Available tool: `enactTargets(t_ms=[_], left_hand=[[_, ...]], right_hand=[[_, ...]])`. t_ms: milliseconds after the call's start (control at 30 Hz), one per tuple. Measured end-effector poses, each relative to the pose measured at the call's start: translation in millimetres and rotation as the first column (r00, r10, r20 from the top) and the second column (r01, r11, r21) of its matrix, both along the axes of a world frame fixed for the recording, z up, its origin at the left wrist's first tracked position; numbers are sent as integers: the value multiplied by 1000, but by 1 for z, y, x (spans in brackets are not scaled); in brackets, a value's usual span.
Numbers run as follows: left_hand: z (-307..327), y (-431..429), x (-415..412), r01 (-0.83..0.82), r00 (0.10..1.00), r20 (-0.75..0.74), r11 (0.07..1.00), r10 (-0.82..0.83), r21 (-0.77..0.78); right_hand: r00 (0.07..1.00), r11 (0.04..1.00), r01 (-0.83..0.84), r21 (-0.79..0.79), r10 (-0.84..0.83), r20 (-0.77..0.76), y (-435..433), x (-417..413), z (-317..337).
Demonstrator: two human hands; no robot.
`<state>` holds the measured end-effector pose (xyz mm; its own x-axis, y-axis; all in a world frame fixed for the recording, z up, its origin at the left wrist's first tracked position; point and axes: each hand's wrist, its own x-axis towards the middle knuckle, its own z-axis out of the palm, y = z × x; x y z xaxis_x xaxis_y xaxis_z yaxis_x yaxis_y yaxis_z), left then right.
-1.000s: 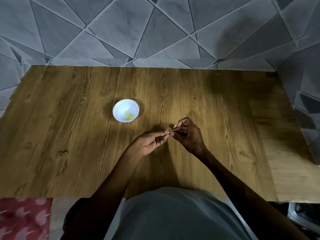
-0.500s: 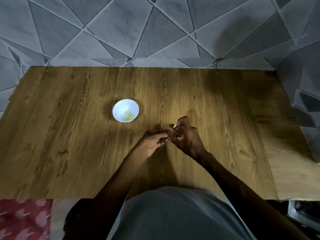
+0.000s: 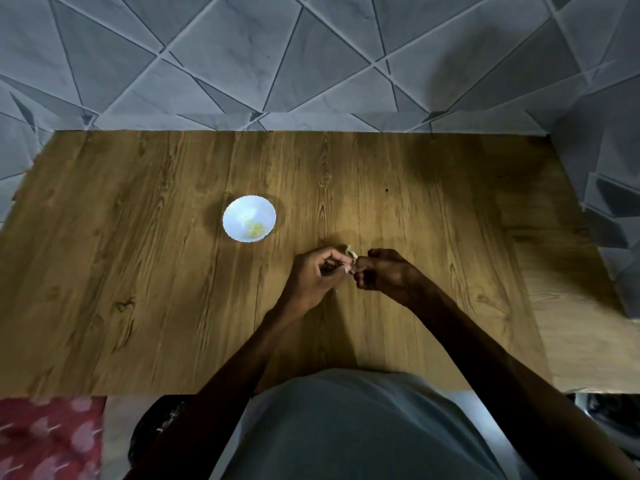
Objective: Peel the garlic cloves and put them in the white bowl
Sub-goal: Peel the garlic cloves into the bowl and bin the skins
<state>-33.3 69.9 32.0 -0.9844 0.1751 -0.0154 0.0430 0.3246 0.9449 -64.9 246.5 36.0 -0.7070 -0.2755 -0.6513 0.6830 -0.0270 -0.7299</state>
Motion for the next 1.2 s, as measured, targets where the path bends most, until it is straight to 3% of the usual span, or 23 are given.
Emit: enactTargets(t_ms=[133, 200, 333, 467, 600, 700, 900, 1033, 1100, 1200], left_hand=[[-1, -5, -3, -5, 998, 64, 994, -2, 108], [-3, -7, -2, -26, 993, 115, 985, 6, 170], [-9, -5, -1, -152, 961, 263, 951, 79, 270], [-9, -4, 1, -252, 906, 416, 883, 73, 396], [-6, -3, -2, -354, 837, 546, 800, 39, 485], [-6, -4, -4, -353, 821, 570, 799, 16, 486], [-12, -4, -5, -357, 809, 587, 799, 5, 484], [-19, -4, -4, -404, 768, 641, 775, 0, 485], [-24, -6, -3, -429, 743, 669, 769, 3, 473], [-32, -9, -3, -464, 721, 692, 767, 38, 442]], right_hand=[[966, 972, 29, -233, 32, 255, 1, -3, 2], [959, 967, 51, -249, 23, 283, 3, -3, 0], [997, 996, 26, -90, -19, 79, 0, 0, -3], [983, 988, 147, 52, -140, -116, -5, 5, -4], [949, 973, 125, 195, -60, -309, -8, 6, -3], [945, 973, 131, 189, -65, -319, -7, 7, -2], [975, 981, 193, 21, -190, -113, -6, 7, -5], [976, 979, 197, -44, -200, -82, -3, 8, -13], [978, 987, 162, 12, -159, -133, -2, 10, -17], [948, 961, 145, 235, -67, -312, -3, 12, -31]])
